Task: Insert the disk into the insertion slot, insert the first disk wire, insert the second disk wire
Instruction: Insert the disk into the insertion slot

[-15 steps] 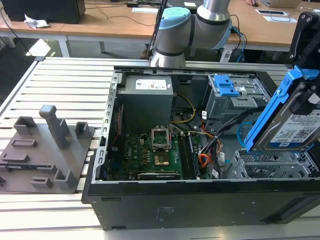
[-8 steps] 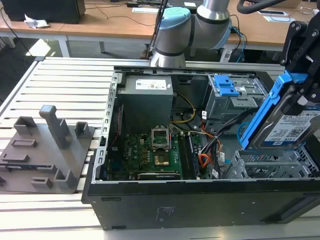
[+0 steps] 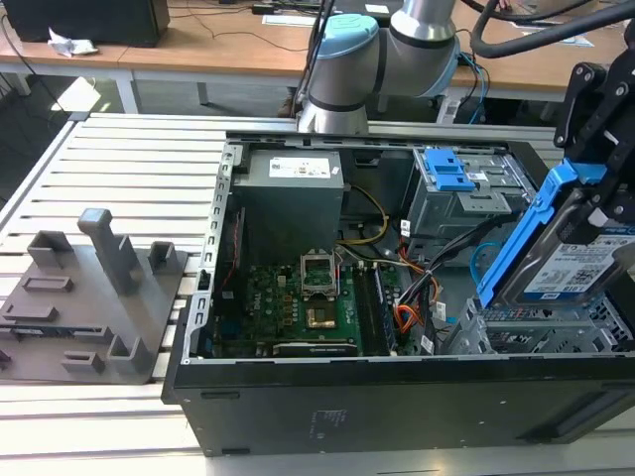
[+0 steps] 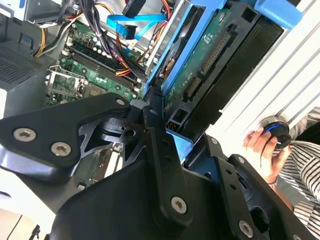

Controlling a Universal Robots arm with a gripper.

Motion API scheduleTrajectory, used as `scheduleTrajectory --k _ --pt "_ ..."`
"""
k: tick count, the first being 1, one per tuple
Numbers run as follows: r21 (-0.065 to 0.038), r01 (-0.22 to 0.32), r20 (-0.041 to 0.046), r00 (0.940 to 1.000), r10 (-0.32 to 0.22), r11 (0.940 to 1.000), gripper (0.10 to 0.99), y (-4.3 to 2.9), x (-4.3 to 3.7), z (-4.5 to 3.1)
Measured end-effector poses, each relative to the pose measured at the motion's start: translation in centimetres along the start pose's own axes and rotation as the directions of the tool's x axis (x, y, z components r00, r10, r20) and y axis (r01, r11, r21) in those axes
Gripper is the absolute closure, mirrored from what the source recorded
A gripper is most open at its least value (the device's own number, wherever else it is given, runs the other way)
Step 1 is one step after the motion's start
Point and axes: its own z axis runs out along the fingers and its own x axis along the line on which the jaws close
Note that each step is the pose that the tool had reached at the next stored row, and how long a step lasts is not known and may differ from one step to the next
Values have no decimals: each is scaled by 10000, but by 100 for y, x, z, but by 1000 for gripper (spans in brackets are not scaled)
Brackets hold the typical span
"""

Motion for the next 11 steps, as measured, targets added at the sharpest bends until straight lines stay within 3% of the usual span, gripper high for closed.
scheduleTrajectory --k 8,11 --pt "-1 -1 0 10000 1 10000 722 -37 10 114" --pt "-1 -1 1 10000 1 10000 722 -43 10 199"
